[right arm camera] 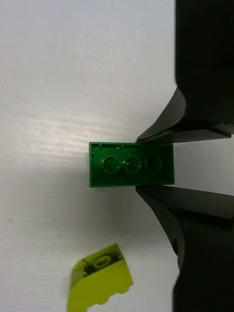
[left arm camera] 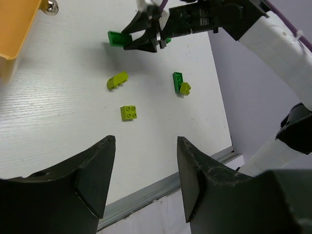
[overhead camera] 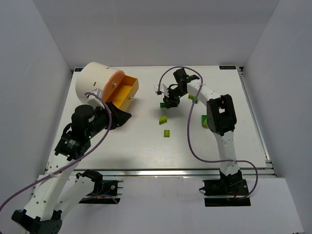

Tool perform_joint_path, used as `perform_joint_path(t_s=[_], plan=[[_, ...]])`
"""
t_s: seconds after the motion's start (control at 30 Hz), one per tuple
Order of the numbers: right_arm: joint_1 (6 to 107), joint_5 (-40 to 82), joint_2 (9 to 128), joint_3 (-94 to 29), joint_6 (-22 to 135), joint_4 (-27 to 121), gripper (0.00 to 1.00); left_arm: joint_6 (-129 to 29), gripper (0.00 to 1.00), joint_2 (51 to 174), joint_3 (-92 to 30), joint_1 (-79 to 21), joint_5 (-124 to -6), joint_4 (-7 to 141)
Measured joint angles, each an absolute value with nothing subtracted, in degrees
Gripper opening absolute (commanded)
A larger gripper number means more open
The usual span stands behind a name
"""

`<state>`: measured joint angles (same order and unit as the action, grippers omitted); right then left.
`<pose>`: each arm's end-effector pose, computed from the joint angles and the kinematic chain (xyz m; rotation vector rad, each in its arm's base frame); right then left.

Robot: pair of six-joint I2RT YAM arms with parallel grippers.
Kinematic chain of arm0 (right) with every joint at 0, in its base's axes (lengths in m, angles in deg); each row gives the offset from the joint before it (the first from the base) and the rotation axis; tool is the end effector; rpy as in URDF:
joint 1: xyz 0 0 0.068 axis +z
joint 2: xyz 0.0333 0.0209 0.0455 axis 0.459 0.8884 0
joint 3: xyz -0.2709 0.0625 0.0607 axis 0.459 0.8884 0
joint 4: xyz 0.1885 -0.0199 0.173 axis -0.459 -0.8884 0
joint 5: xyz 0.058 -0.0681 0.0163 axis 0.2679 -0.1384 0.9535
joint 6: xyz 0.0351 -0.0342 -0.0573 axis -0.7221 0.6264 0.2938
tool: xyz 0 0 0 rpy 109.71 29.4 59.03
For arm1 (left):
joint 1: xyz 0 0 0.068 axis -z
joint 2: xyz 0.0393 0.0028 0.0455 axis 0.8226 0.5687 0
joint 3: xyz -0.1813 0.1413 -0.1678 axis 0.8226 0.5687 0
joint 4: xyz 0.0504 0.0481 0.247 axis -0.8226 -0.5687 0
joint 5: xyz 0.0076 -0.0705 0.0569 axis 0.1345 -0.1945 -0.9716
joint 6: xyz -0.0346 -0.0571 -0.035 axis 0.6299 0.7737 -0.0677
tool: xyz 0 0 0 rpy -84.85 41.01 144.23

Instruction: Sort the legos into containers by color

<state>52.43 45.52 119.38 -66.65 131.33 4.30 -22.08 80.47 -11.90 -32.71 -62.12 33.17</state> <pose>0.4397 0.2438 0.1661 -1.9313 1.6101 0.4849 0.1531 -0.0771 0.3520 -0.1728 2.0475 -0.8943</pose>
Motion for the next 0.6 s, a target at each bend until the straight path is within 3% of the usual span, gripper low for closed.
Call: perform_joint_path(t_s=[0.37,0.6], plan=[[60.1,45.3,108.3,-73.3,118.7,19.3,0.16,-22.1,0.63,74.5,-14.5,-32.7,-66.2,29.3],[66.5,44.3,109.2,-78.6,117.4,26.8,0.21,-22.1,0.63,72.1,-16.3,-33.0,-68.1,26.5]])
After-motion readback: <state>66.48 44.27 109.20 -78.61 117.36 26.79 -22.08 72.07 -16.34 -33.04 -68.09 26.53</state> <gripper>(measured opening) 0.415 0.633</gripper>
